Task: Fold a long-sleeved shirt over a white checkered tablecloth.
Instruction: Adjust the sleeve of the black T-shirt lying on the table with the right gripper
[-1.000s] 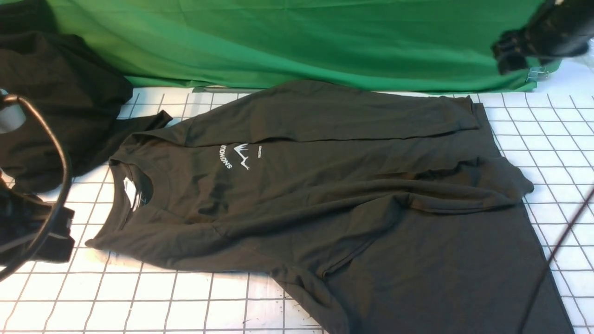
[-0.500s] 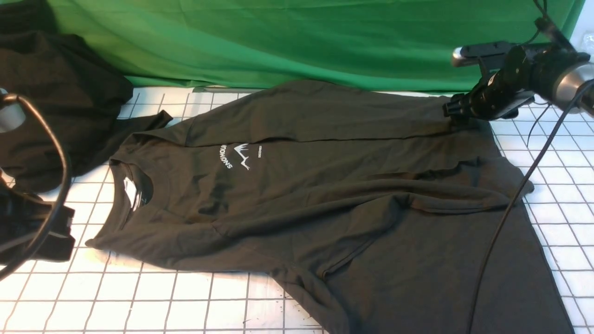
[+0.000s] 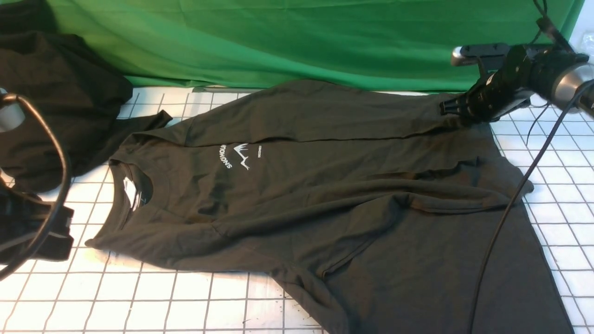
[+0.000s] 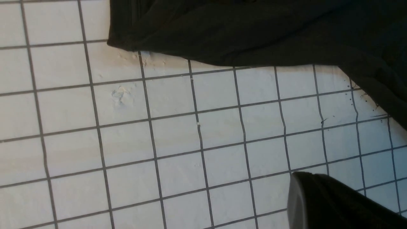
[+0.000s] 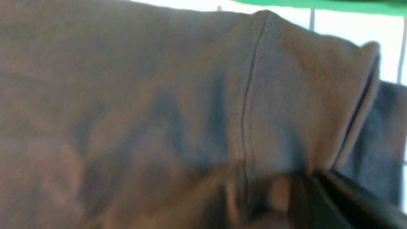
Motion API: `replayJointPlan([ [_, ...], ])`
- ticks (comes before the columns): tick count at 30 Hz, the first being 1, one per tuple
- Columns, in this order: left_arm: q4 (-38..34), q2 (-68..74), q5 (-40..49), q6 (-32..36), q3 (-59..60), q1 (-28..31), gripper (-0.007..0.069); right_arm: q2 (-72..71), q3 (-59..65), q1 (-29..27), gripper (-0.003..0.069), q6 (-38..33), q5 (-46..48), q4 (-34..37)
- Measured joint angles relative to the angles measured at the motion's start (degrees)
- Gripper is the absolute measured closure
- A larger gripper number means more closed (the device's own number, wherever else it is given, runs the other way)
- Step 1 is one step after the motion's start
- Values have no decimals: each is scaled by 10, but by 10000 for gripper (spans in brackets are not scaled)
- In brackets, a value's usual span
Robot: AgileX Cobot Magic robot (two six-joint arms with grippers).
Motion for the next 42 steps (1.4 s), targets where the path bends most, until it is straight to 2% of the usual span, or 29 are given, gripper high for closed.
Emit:
replayJointPlan([
  [10, 0, 0, -10, -1, 0, 0, 620, -127, -15, 0, 652, -52, 148, -18],
  [15, 0, 0, -10, -1, 0, 0, 620, -137, -16, 0, 637, -52, 154, -19],
  [16, 0, 0, -10, -1, 0, 0, 620, -129, -16, 0, 615, -52, 144, -19],
  [18, 0, 0, -10, -1, 0, 0, 620, -107, -16, 0, 528, -49, 113, -19],
  [21, 0, 0, -5, -1, 0, 0, 620, -61, -16, -1, 358, -43, 64, -19],
  [22, 0, 0, -5, -1, 0, 0, 620, -58, -16, -1, 347, -43, 58, -19],
  [23, 0, 0, -2, -1, 0, 0, 620, -33, -16, -1, 270, -38, 38, -19],
  [24, 0, 0, 0, -1, 0, 0, 620, -15, -15, -1, 223, -35, 17, -19],
  [27, 2, 0, 1, -1, 0, 0, 620, 16, -15, -1, 183, -33, -19, -19],
  [34, 21, 0, 1, 0, 0, 0, 620, 33, -15, -1, 201, -10, -52, -14],
  [37, 22, 0, 1, 0, 0, 0, 620, 33, -16, -1, 250, -4, -52, -14],
  [39, 22, 0, 0, 0, 0, 0, 620, 33, -16, -1, 366, -3, -42, -14],
  [41, 22, 0, -1, 0, 0, 0, 620, 34, -16, -1, 518, -3, -34, -14],
  [42, 22, 0, -1, 0, 0, 0, 620, 34, -16, -2, 566, -2, -33, -14],
])
